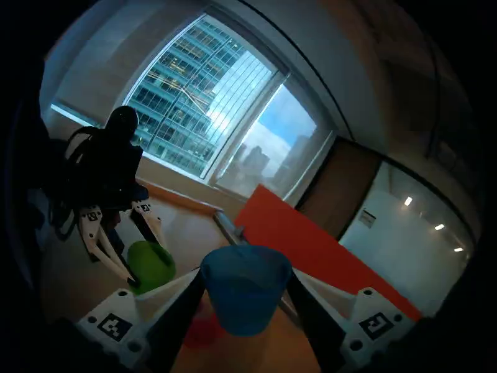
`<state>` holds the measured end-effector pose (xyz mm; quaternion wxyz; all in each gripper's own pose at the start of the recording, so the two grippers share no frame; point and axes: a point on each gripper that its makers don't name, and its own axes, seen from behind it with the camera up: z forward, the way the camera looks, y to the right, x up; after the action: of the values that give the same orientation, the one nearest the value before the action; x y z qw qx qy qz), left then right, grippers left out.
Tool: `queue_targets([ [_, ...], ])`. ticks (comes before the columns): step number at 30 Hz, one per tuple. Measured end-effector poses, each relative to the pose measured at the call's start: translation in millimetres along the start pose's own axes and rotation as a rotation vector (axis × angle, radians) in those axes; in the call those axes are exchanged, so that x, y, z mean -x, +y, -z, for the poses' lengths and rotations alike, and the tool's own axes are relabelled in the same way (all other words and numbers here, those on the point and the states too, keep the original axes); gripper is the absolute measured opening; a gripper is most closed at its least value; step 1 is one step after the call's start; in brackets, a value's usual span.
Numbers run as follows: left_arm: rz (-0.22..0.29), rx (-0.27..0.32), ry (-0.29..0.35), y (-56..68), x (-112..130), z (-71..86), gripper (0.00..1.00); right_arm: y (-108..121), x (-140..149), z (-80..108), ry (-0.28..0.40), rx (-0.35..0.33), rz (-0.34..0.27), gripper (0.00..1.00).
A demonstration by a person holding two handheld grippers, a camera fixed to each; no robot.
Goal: Pour water
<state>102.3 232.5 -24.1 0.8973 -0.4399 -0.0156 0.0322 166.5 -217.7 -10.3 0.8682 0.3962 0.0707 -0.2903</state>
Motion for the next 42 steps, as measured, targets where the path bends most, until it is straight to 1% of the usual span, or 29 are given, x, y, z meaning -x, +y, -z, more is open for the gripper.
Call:
queue_targets([
  [5,0.006,0.008,0.01,2.6,-2,-2.4,0.88,1,-8,-5.3,0.003,0.001,0.055,0.91],
  [11,0.015,0.017,0.025,6.5,-6,-5.3,0.88,5,-17,-10.9,0.009,0.004,0.105,0.91],
  [26,0.018,0.034,0.038,12.8,-8,-10.0,0.88,9,-34,-22.3,0.011,0.014,0.244,0.91],
  [42,0.027,0.043,0.05,13.7,-11,-13.8,0.88,13,-45,-33.9,0.001,0.024,0.384,0.91],
])
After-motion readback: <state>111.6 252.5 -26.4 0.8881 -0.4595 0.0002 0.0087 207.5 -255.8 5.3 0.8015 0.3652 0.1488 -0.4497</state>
